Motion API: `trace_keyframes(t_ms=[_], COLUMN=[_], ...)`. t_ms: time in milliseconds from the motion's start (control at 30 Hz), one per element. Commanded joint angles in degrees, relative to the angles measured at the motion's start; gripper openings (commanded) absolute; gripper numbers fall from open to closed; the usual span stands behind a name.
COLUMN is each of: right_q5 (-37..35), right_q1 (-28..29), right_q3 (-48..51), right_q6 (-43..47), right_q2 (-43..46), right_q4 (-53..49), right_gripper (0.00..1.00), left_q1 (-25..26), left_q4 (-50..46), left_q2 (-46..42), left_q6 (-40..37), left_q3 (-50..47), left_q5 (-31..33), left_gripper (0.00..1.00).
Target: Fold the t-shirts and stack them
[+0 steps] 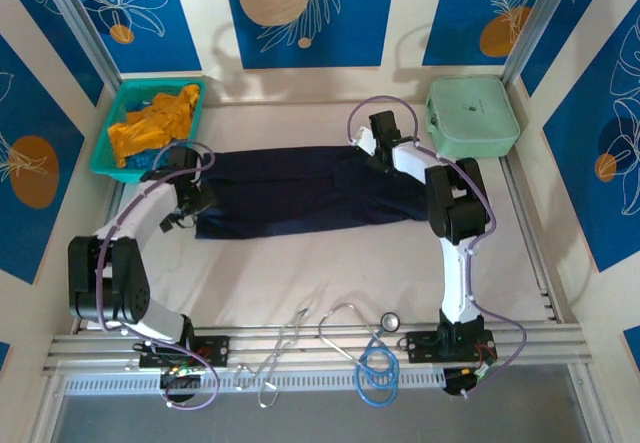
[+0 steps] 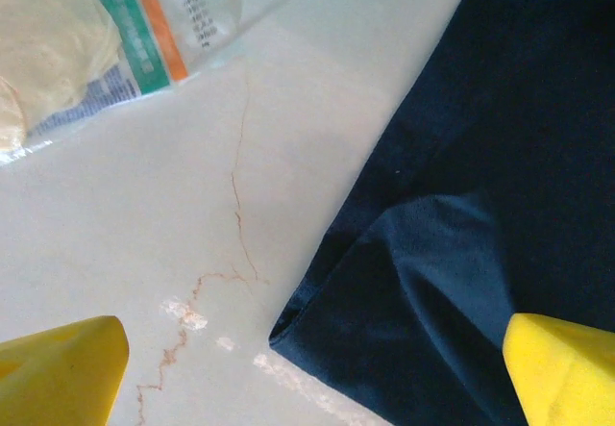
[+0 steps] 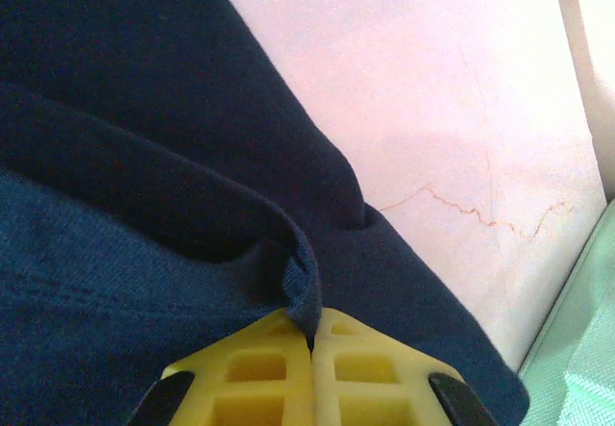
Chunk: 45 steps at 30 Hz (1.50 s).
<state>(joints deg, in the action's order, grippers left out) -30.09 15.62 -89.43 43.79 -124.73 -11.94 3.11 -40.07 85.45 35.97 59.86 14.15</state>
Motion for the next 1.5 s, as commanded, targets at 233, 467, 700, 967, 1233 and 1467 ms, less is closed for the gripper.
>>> trace_keyframes(t_ms=[233, 467, 700, 967, 1233, 1467], right_q5=[-5.0, -3.6, 5.2, 11.8, 18.9, 16.9], right_q1=[-0.3, -1.2, -1.5, -1.9, -1.8, -2.7], right_q3=[-6.8, -6.4, 6.0, 12.2, 18.9, 14.2], right_q6=[-13.6, -27.3, -42.3, -65.8, -74.6, -75.2], right_q2=[-4.9, 1.7, 21.1, 32.8, 30.8, 20.4], right_q4=[-4.0, -8.9, -9.2, -27.8, -28.4, -29.7], right_gripper=[0.34, 0.57, 0.74, 0.61, 0.23, 0.00], left_q1=[-0.8, -0.4, 2.6, 3.7, 3.8, 5.3], left_q4=[-2.7, -2.7, -3.1, -5.9, -10.6, -11.9], left_q2=[-9.5, -6.3, 2.6, 22.4, 42.4, 48.8], left_q6=[-5.4, -7.0, -9.0, -12.7, -15.2, -16.2], left_q3=[-3.1, -1.7, 9.9, 30.7, 50.6, 55.0], left_q5=[-2.6, -7.6, -8.6, -5.9, -7.9, -7.1], left_gripper=[1.00, 0.79, 0.31, 0.00, 0.00, 0.00])
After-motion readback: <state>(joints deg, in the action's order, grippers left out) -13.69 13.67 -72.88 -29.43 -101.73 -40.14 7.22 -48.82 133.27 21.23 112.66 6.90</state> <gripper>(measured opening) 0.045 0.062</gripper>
